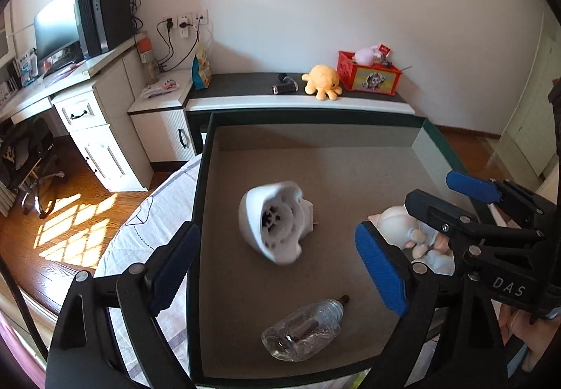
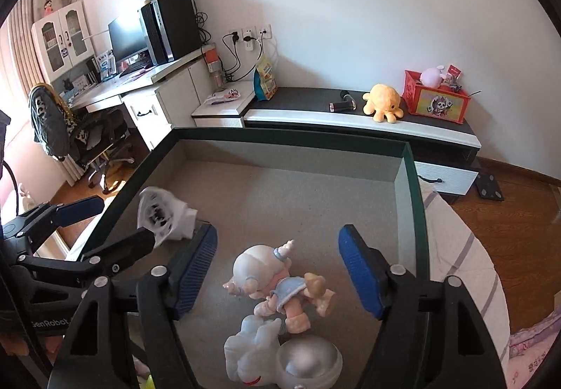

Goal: Organize rigid objects
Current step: 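Withdraw both grippers from the box back over the bed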

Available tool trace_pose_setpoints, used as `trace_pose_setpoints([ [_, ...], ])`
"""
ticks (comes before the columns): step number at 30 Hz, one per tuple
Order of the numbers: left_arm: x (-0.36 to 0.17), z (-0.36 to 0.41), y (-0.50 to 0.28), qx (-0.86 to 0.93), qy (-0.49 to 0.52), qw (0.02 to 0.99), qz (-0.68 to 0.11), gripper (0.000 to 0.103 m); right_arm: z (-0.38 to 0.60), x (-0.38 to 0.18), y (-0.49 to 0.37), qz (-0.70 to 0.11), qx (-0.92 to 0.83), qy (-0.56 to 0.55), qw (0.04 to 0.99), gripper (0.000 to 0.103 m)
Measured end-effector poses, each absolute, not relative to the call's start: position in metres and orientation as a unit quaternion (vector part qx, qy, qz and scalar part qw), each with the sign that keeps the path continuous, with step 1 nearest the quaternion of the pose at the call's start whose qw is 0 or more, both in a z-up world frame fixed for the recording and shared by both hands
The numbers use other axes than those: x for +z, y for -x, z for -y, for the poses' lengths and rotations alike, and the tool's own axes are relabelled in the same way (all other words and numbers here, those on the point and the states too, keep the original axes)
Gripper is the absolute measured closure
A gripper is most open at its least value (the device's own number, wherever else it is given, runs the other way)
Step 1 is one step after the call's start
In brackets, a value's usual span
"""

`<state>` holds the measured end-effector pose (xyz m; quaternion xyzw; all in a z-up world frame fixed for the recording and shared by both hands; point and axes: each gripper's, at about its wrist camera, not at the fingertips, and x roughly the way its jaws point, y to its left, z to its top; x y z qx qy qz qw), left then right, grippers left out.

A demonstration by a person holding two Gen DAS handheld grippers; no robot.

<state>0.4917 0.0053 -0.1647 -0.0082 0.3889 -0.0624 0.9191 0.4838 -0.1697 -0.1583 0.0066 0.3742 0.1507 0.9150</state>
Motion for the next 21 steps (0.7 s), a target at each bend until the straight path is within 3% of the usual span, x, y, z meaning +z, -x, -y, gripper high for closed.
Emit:
trace_pose_setpoints([
  [4, -0.138, -0.015, -0.456, -0.060, 0.029, 0.933, -0.352, 0.007, 0.173, -0.129, -0.447, -0.334, 0.146, -0.007, 0.931, 0.019],
  [7, -0.116, -0.018, -0.412, -0.043, 0.021, 0.952, -0.304, 0.001, 0.171, -0.108, -0.403, -0.298, 0.141, 0.006, 0.944, 0.000],
  [12, -0.087, -0.016, -0.327, -0.026, 0.001, 0.974, -0.225, 0.000, 0.165, -0.080, -0.328, -0.248, 0.142, 0.001, 0.958, 0.000],
  [21, -0.067, -0.011, -0.198, -0.008, -0.016, 0.986, -0.169, 0.000, 0.170, -0.057, -0.200, -0.180, 0.105, 0.008, 0.978, 0.000],
])
